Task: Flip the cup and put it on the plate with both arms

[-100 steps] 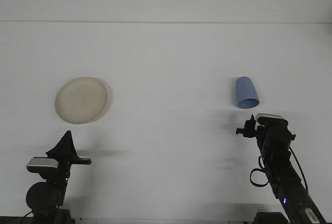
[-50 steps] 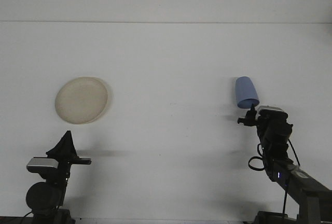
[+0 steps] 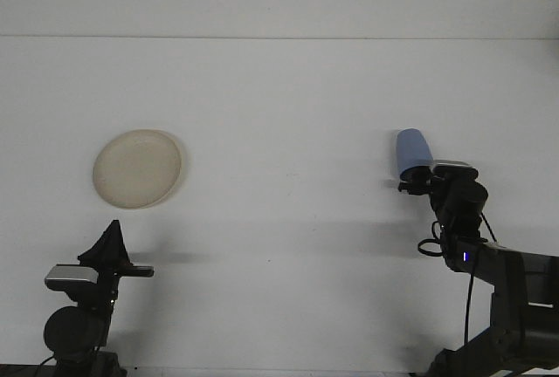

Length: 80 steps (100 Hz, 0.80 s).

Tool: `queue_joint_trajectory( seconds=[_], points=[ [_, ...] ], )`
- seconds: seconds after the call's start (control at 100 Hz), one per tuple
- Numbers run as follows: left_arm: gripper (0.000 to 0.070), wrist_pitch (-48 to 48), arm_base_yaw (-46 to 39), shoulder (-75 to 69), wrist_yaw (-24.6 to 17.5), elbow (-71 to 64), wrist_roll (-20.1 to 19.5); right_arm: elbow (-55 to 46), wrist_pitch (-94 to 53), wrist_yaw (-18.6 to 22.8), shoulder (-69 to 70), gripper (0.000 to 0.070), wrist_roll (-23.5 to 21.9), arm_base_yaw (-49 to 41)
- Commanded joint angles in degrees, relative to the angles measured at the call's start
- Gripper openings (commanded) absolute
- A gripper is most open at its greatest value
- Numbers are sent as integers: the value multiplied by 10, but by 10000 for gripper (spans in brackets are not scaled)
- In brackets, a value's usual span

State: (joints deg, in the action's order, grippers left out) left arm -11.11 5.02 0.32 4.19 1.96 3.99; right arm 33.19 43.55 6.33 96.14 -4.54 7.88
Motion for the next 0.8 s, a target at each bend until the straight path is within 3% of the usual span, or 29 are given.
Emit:
queue_joint_trajectory(
  seconds=[0.0, 0.1, 0.34, 0.58, 0.79],
  points=[
    [11, -8, 1, -1, -1, -11, 1, 17, 5, 3, 20, 373, 14, 1],
    [11, -8, 1, -1, -1, -11, 1, 27, 6, 8, 31, 329, 22, 1],
    [11, -8, 1, -1, -1, -11, 1, 30, 6, 14, 35, 1, 40, 1],
    [11, -8, 1, -1, -1, -11, 1, 30, -14, 28, 12, 0, 24, 0],
    [11, -8, 1, -1, -1, -11, 1, 30, -126, 25, -107, 0, 17, -21]
  ],
)
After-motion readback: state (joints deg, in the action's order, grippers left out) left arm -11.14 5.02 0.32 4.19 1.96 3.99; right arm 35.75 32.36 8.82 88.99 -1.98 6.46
